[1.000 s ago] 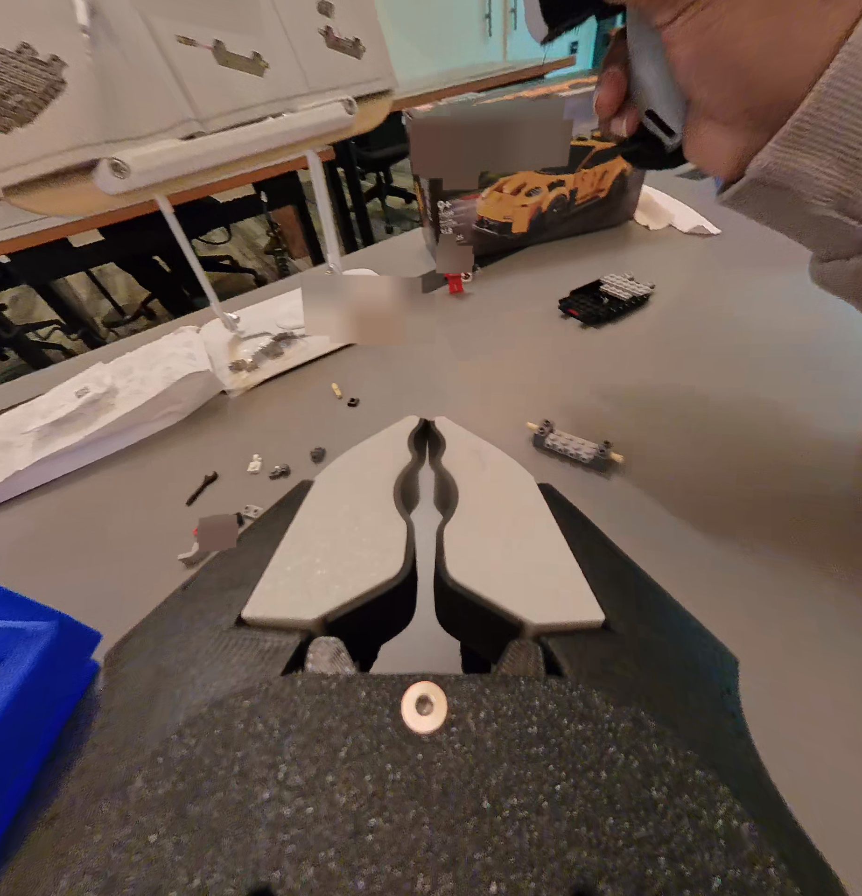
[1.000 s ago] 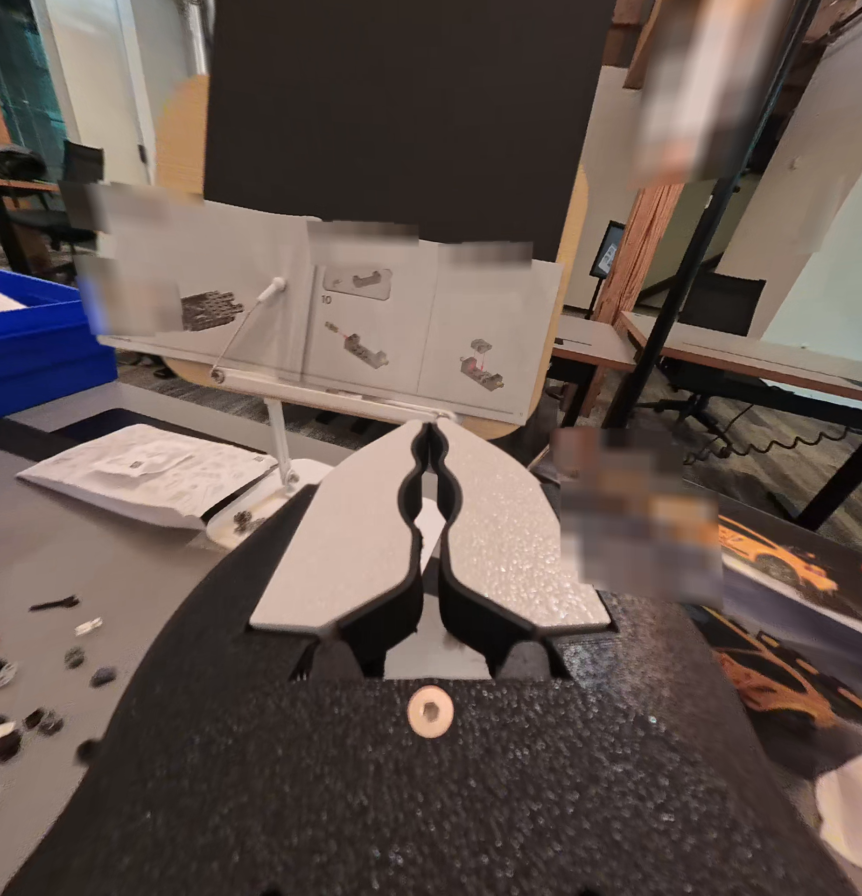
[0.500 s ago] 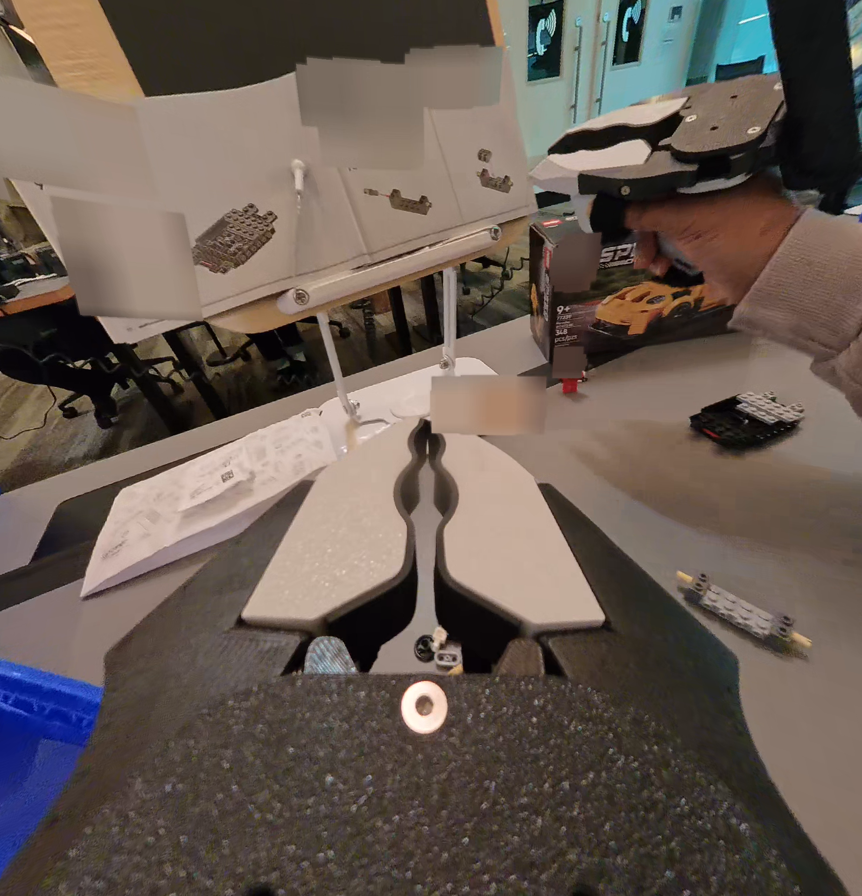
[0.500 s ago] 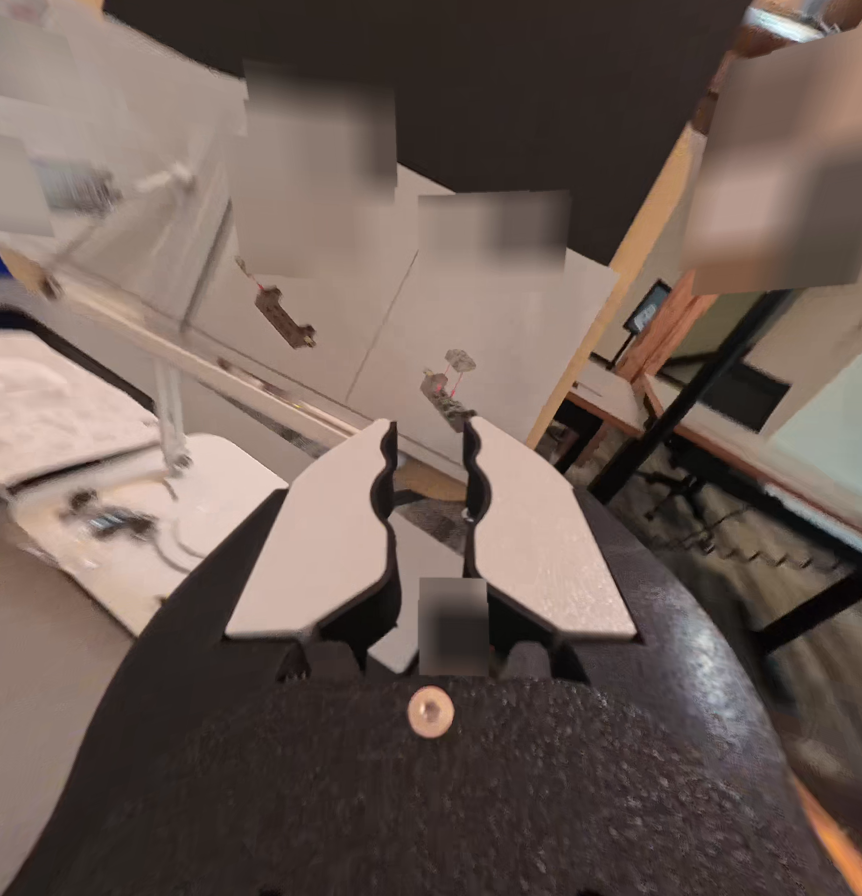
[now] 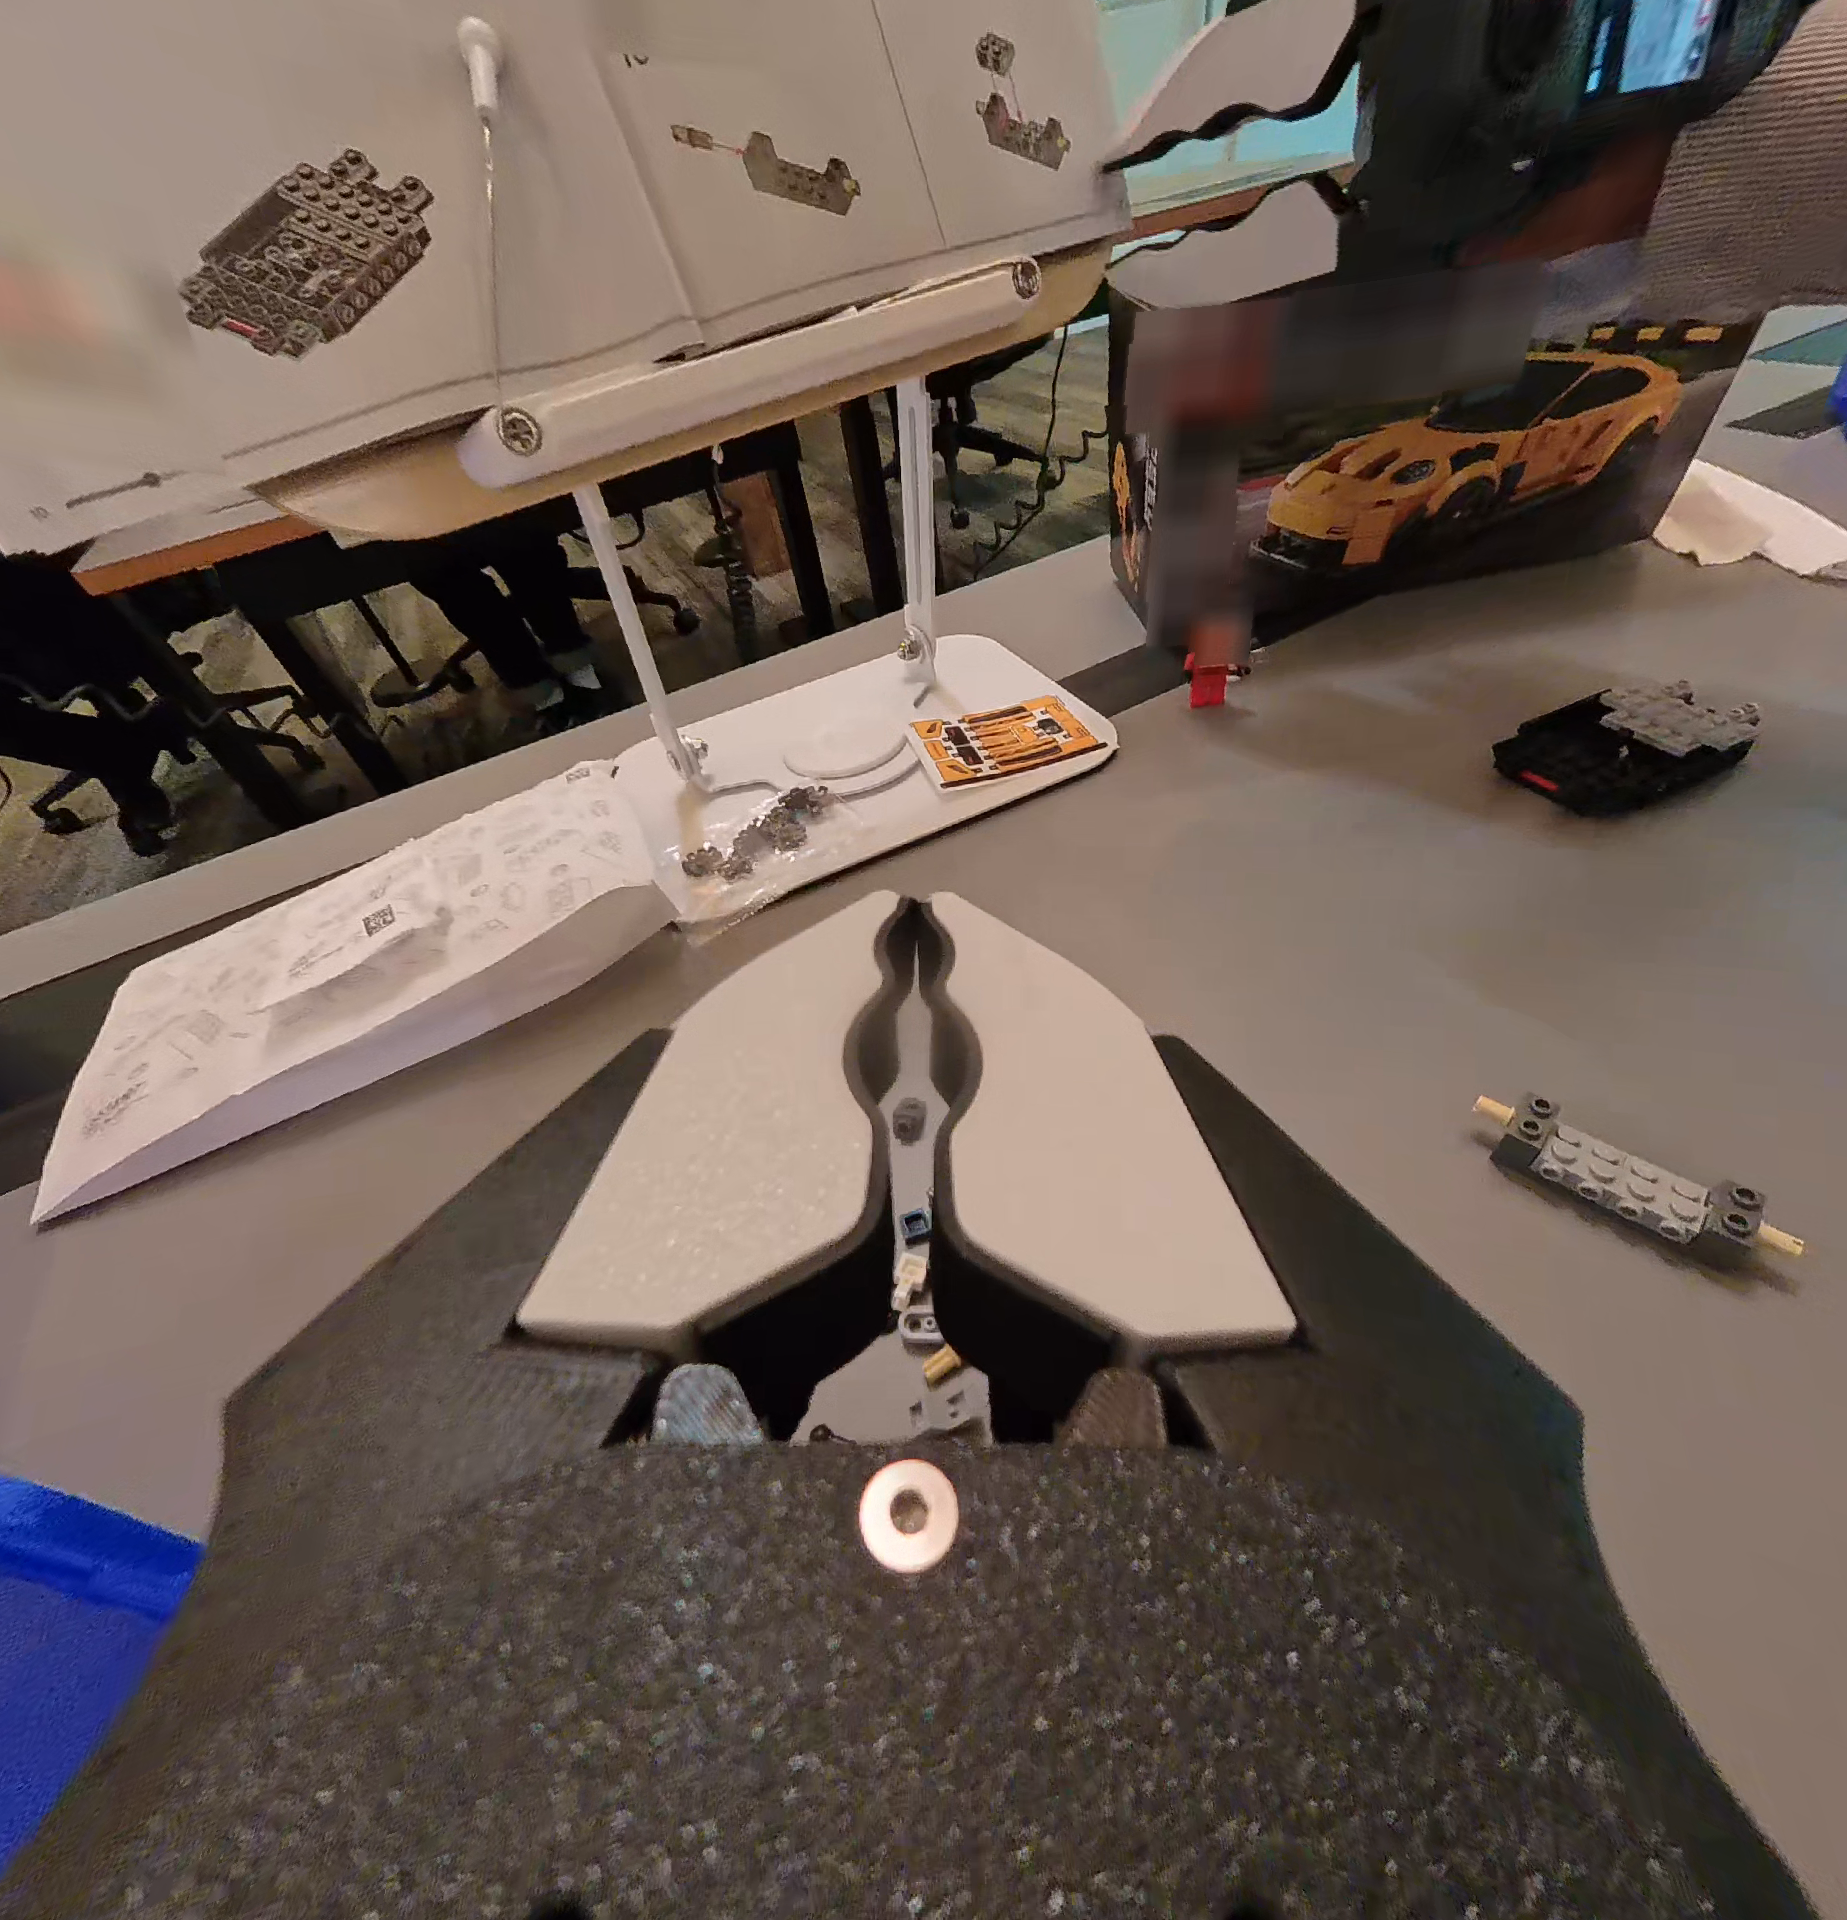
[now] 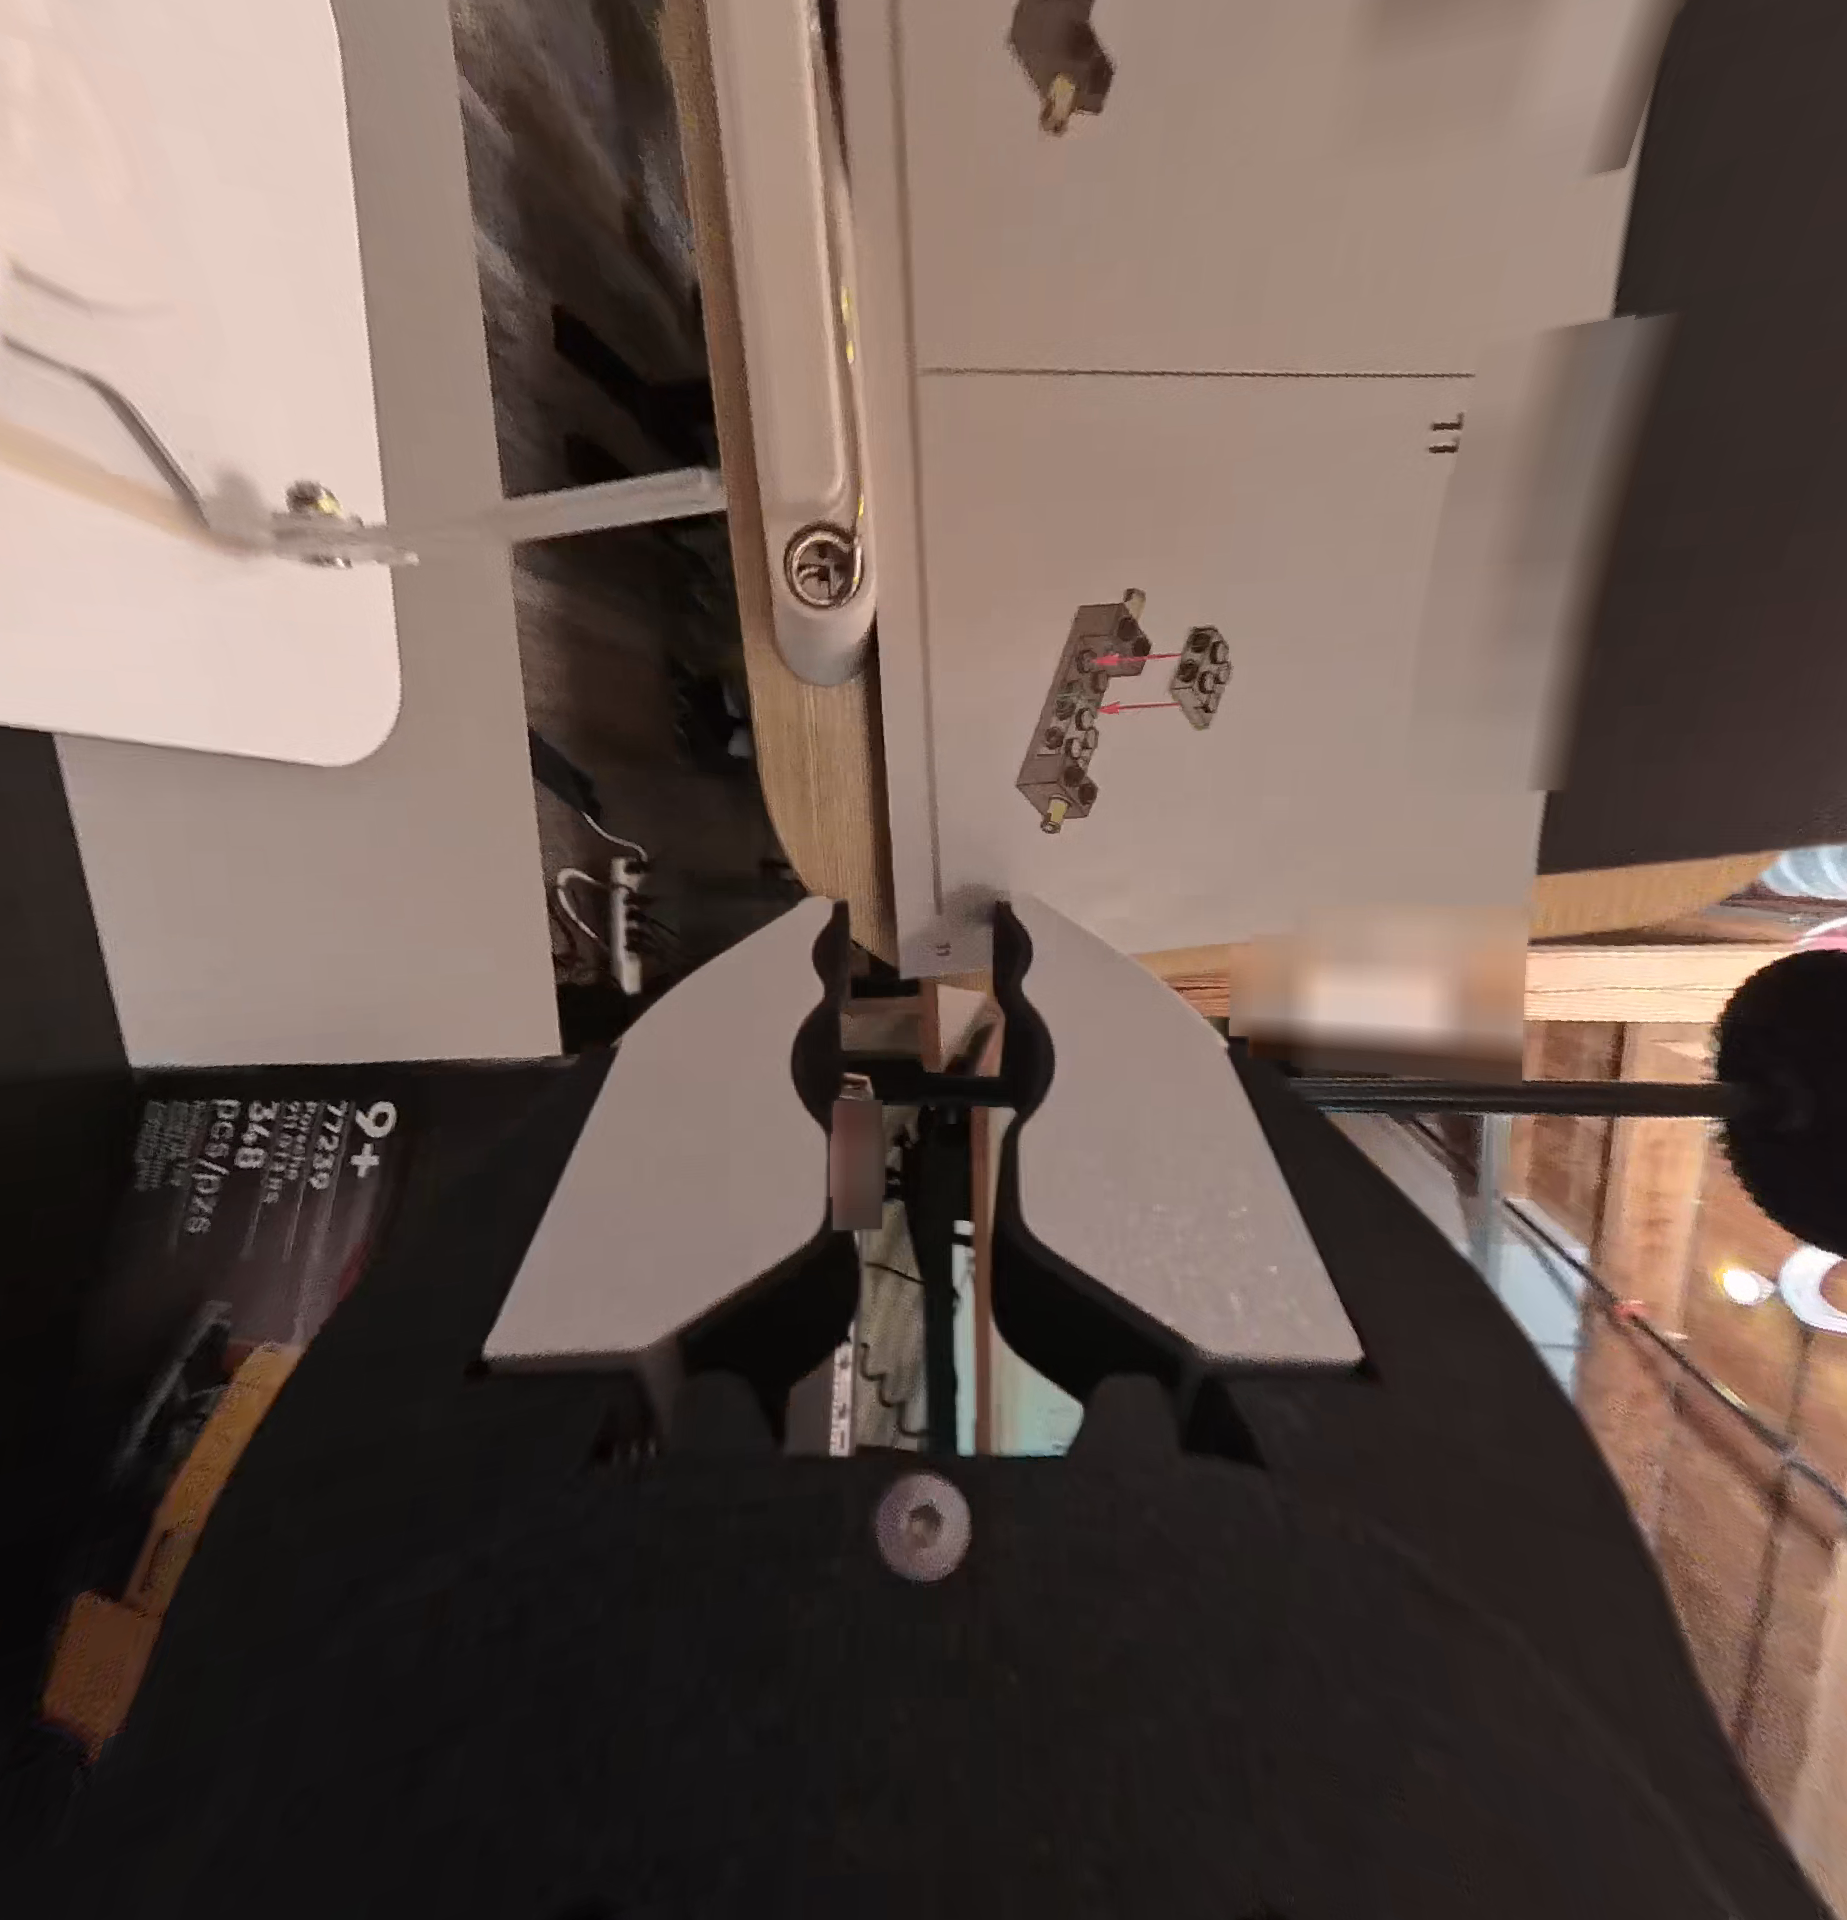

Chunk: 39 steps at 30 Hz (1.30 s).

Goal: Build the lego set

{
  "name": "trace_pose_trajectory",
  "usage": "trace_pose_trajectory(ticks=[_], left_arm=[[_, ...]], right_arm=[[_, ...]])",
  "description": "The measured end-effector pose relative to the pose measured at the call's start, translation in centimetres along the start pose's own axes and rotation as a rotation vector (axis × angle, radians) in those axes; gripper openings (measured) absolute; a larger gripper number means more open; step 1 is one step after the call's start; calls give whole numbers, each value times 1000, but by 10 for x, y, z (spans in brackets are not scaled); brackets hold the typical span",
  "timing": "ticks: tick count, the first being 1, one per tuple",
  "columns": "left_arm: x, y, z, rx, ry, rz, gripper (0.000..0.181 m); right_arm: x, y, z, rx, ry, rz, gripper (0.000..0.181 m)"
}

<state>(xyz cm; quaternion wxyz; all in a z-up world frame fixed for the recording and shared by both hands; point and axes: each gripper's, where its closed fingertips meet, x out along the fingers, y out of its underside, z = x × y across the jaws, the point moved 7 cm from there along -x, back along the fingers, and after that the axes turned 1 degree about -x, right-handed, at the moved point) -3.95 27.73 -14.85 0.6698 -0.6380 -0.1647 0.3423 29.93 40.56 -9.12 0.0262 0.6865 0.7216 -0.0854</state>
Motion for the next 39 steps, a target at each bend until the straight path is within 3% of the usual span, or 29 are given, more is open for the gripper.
trace_pose_trajectory(ticks=[10,21,25,30,39], left_arm=[[-5,4,1,-2,15,12,0],[-4,5,-7,19,48,23,0],[-4,7,-9,24,57,29,0],[-3,8,-8,24,62,31,0],[-2,10,-8,20,74,39,0]], right_arm=[[-1,-1,-7,-86,-86,16,12],[0,1,-27,163,-448,-4,8],[5,2,-34,178,-515,14,9],[7,1,-33,112,-475,17,8],[2,3,-18,-80,-207,4,14]])
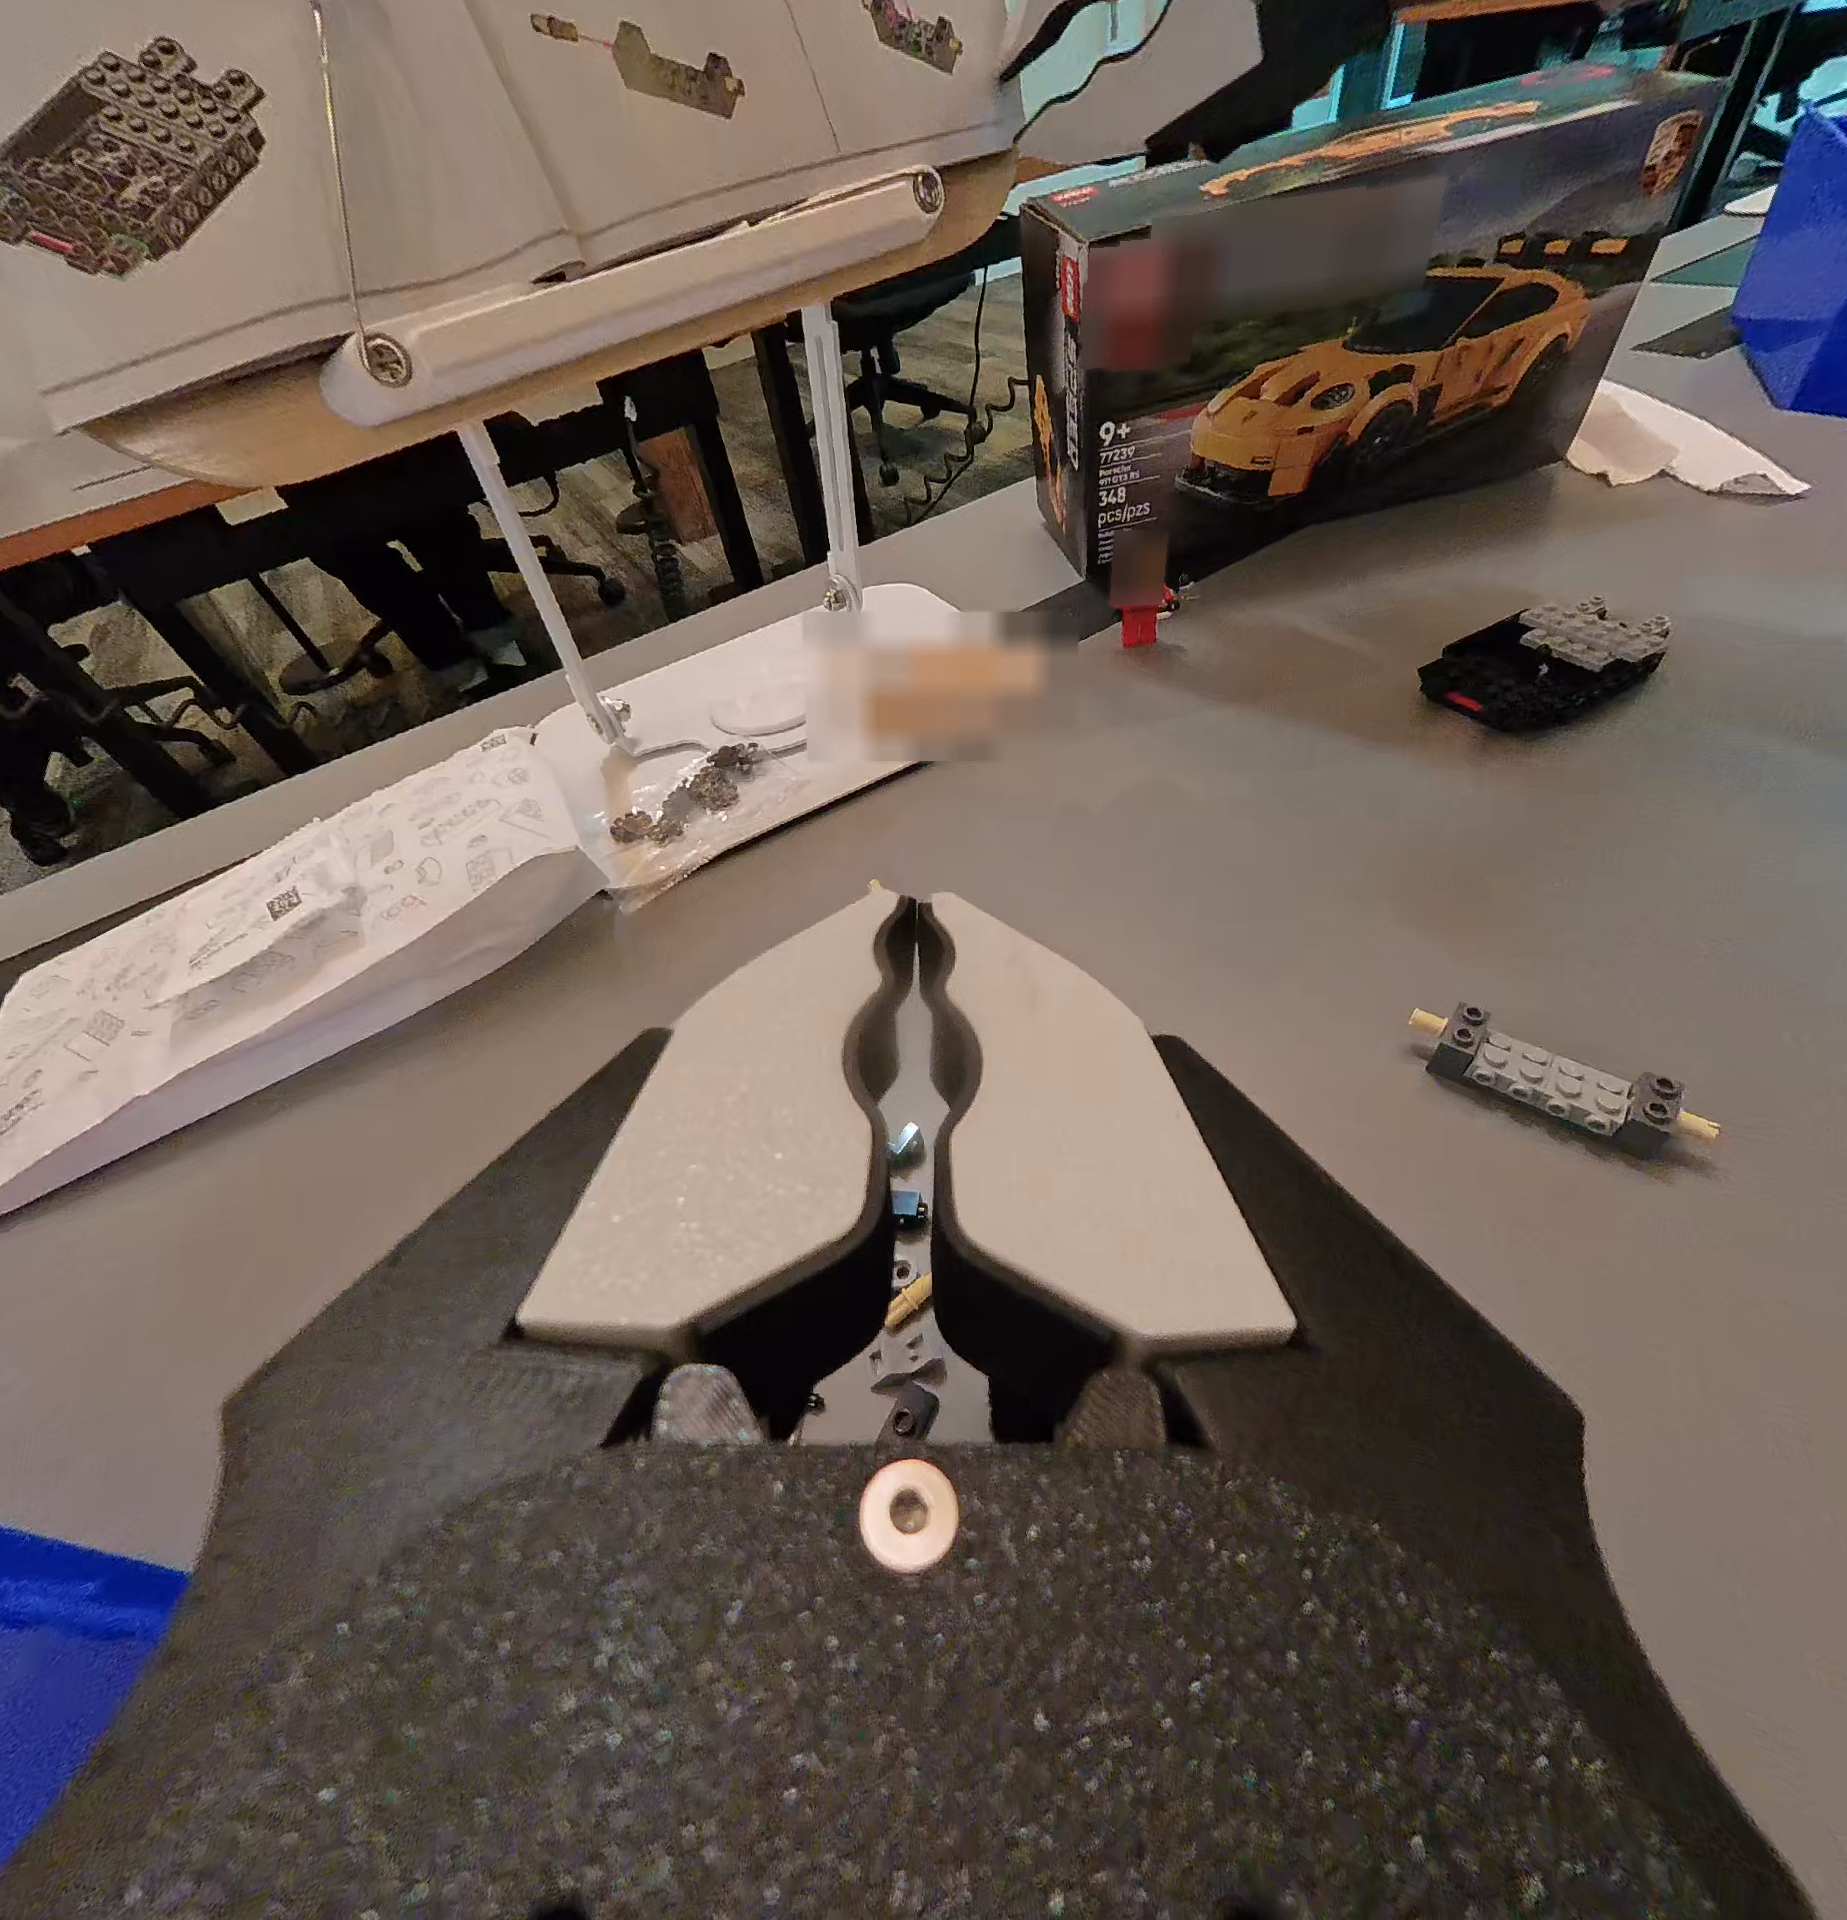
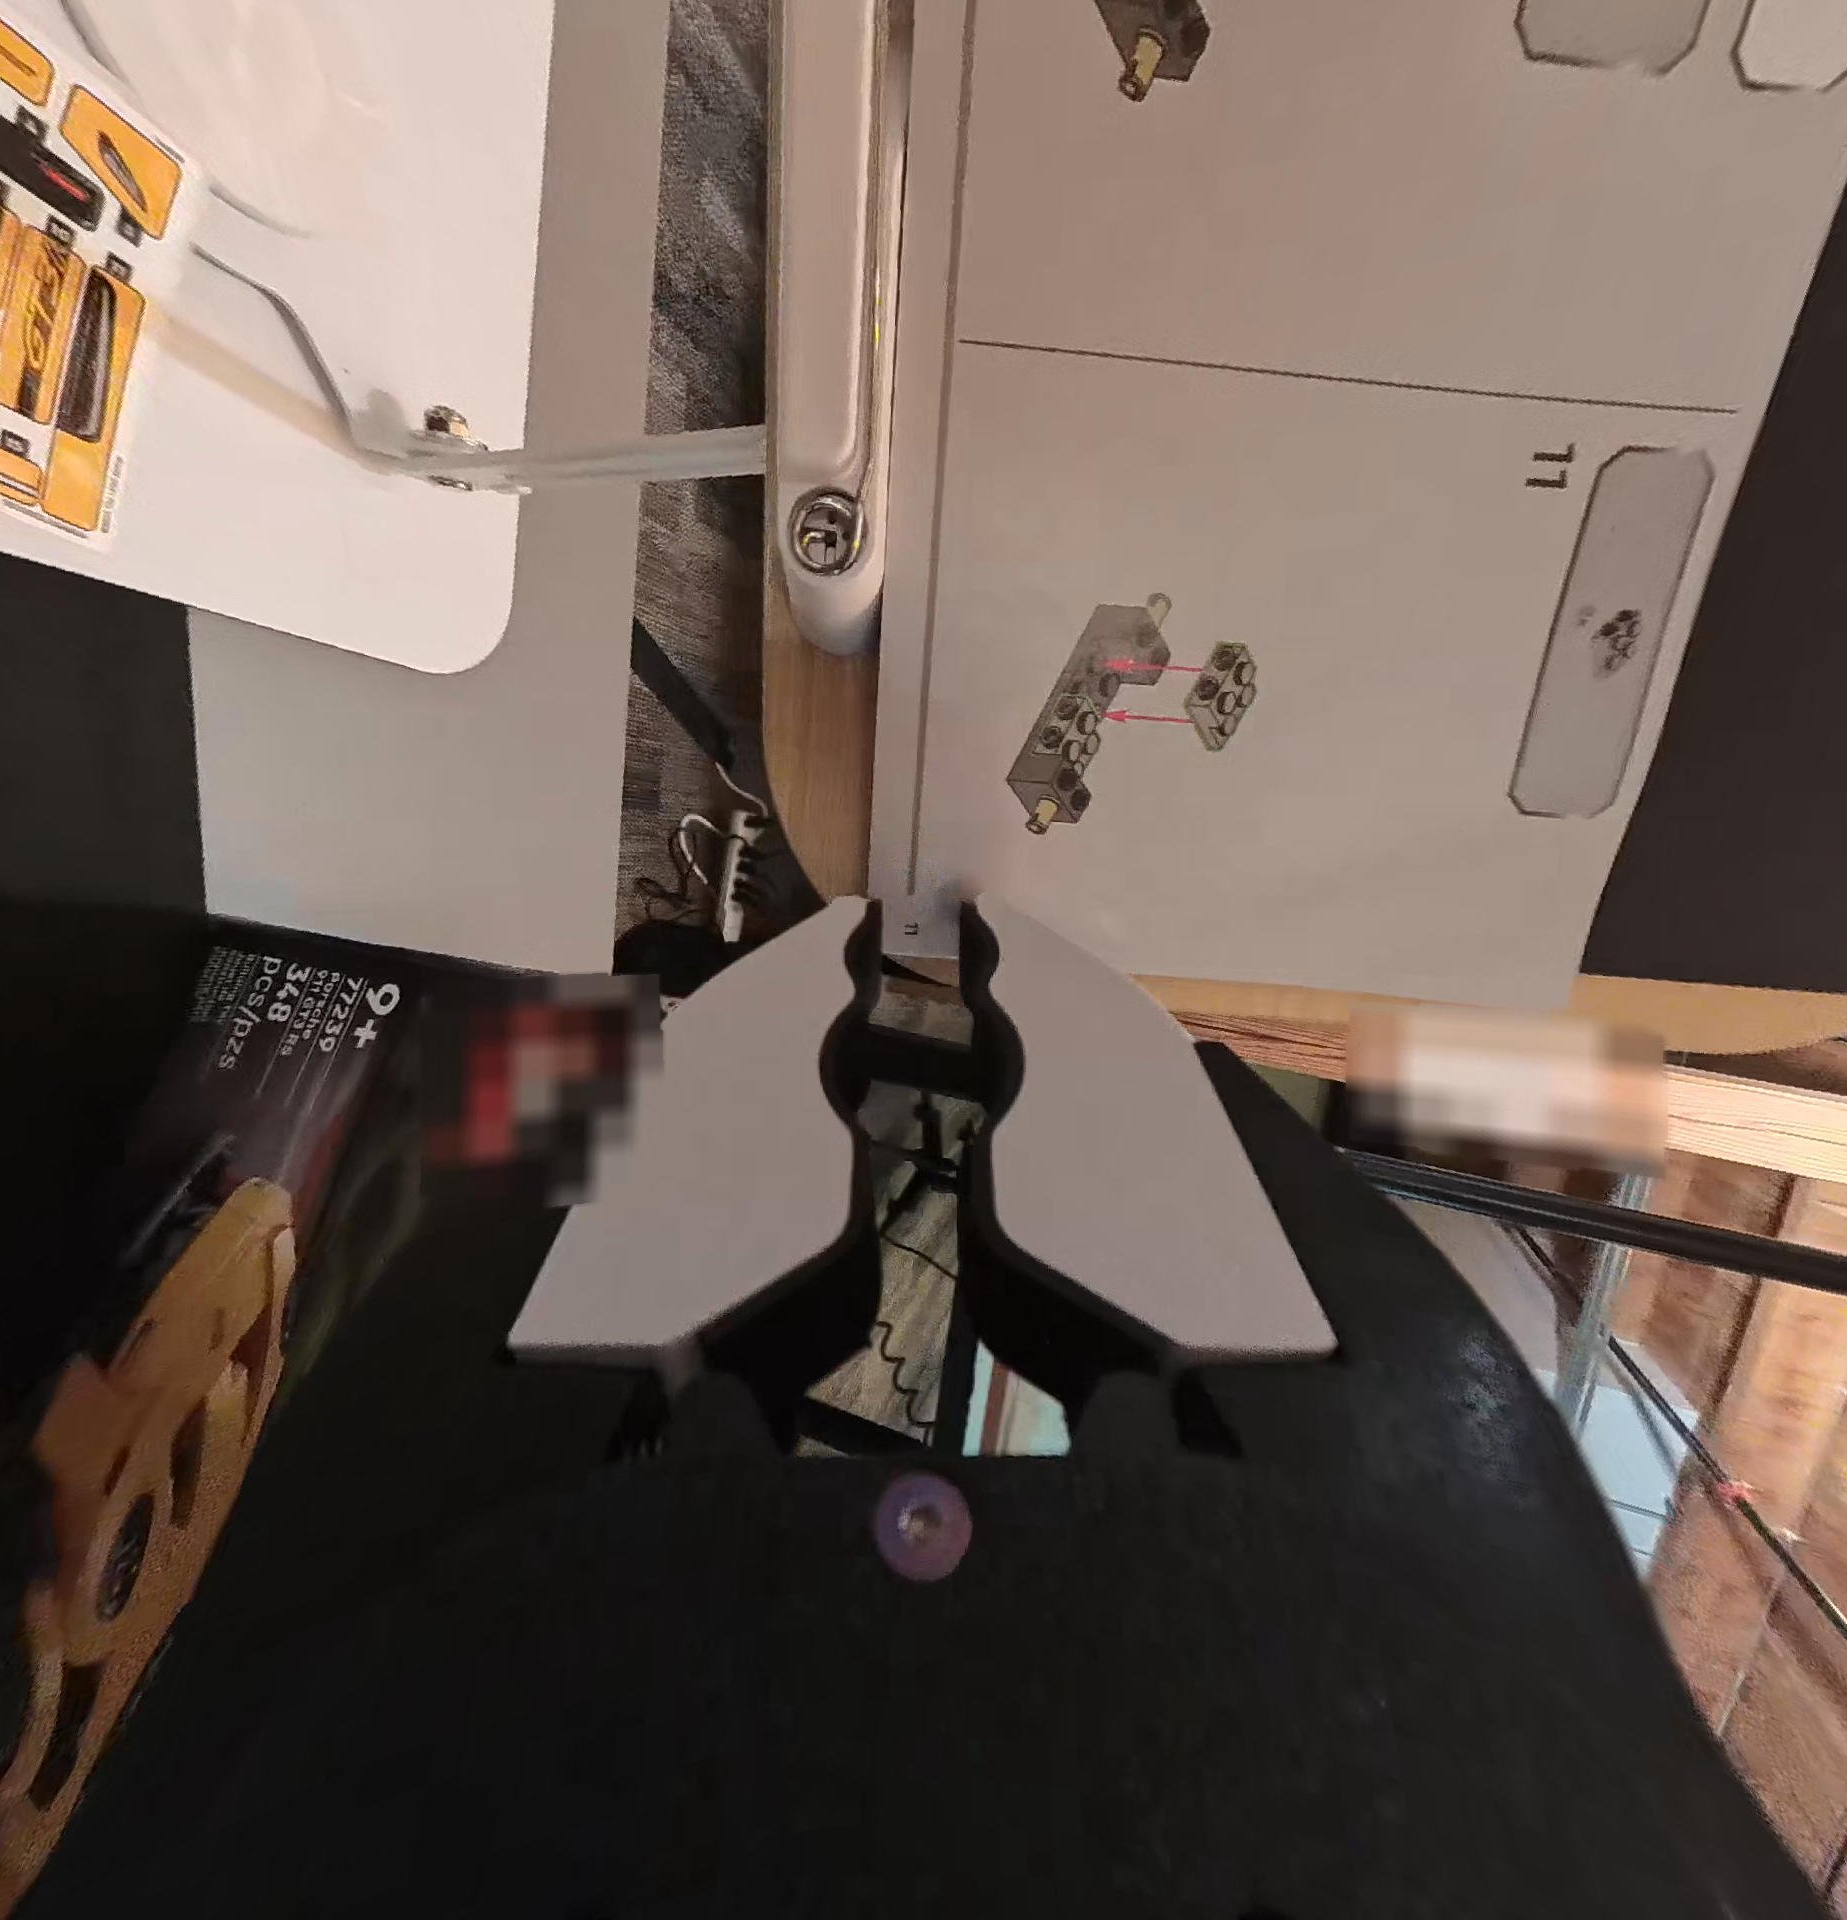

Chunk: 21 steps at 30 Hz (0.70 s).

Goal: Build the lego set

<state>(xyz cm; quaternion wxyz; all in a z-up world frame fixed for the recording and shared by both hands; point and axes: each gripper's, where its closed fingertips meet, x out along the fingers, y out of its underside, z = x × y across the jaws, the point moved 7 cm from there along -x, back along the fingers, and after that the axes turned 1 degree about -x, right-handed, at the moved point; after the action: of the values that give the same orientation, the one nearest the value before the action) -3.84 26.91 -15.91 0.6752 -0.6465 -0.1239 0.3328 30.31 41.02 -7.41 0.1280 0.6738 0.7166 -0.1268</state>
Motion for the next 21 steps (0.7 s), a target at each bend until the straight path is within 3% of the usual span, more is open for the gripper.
trace_pose_trajectory(ticks=[2,6,10,16,21], left_arm=[[0,0,0,1,-1,0,0],[0,0,1,-2,-3,-1,0],[0,0,0,0,-1,-2,0],[0,0,-1,1,0,1,0],[0,1,0,-6,3,6,0]], right_arm=[[-1,1,2,1,-6,-3,0],[-1,3,1,6,-20,1,1],[-2,1,6,-18,4,11,17],[2,0,11,-97,98,37,13],[1,0,13,-85,74,31,3]])
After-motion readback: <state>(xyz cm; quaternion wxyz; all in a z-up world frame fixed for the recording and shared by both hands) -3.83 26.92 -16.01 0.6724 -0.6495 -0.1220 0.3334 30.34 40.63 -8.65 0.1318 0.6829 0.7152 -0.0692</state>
